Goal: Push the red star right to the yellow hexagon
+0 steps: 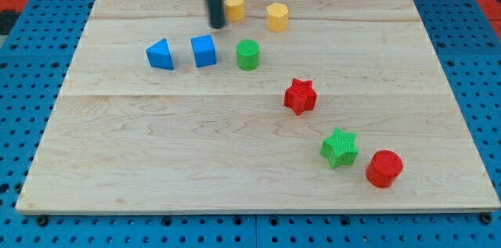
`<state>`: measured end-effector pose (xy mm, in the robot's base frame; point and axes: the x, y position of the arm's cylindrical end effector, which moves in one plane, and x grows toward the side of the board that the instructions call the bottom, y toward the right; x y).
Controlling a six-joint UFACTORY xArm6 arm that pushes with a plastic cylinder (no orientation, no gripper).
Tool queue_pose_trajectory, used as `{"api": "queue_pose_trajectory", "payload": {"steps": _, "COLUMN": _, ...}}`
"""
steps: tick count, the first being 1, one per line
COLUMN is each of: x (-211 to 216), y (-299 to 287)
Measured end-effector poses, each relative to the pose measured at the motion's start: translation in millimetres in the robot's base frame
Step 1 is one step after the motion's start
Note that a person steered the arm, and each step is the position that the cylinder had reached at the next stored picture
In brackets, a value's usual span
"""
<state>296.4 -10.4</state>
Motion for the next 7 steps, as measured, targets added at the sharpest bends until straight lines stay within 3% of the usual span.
{"api": "queue_pose_trajectory", "payload": {"steps": 1, "x": 54.2, "y": 120.3}}
{"api": "queue_pose_trajectory", "payload": {"steps": 2, "x": 126.2, "y": 191.5}}
{"api": "queue_pose_trajectory", "payload": {"steps": 3, "x": 194.5, "y": 194.8}}
{"api": "queue_pose_trajectory", "payload": {"steps": 4, "x": 212.1, "y": 141.8}}
{"api": "queue_pose_trajectory", "payload": {"steps": 5, "x": 194.5, "y": 87.7}}
{"api": "queue_pose_trajectory", "payload": {"steps": 7, "x": 134.4, "y": 85.6}}
